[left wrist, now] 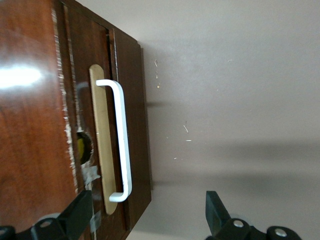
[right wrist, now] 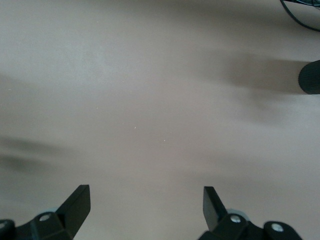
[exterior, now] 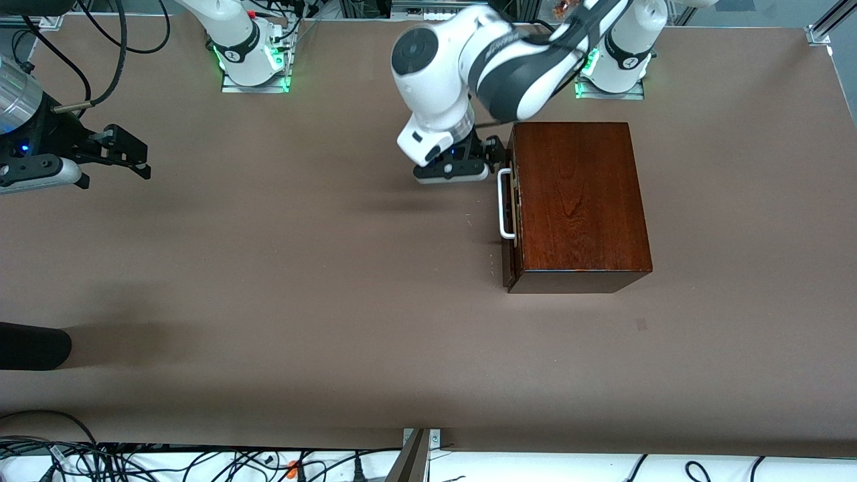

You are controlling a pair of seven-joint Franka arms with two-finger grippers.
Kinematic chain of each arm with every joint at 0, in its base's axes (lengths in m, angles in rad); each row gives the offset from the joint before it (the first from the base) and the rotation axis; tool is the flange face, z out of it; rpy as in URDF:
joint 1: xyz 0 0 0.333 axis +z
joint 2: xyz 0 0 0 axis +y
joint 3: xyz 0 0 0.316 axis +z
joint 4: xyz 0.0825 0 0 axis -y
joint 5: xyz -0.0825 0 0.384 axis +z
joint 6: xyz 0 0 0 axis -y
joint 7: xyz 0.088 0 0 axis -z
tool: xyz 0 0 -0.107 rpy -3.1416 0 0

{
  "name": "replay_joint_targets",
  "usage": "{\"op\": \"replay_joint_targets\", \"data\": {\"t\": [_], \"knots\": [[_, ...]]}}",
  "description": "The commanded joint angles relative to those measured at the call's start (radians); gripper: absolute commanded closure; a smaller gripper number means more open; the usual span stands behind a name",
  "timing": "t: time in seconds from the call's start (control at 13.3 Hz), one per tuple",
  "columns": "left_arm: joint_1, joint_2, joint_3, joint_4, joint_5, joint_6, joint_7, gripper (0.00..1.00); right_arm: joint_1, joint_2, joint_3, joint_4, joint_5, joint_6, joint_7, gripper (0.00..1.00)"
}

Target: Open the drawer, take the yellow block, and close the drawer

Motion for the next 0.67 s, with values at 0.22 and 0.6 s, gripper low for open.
{"op": "replay_joint_targets", "data": {"t": [0.22,0.6], "knots": [[0.006,0.026,0.008,-0.12,0.08,0.112,-0.012,0.0,-0.005,0.002,-0.001,0.009,0.004,-0.005,0.002,0.0],[0.021,0.059,0.01,-0.153,0.143,0.142,-0.013,0.0,-0.005,0.002,-0.001,0.01,0.004,-0.004,0.002,0.0]]}}
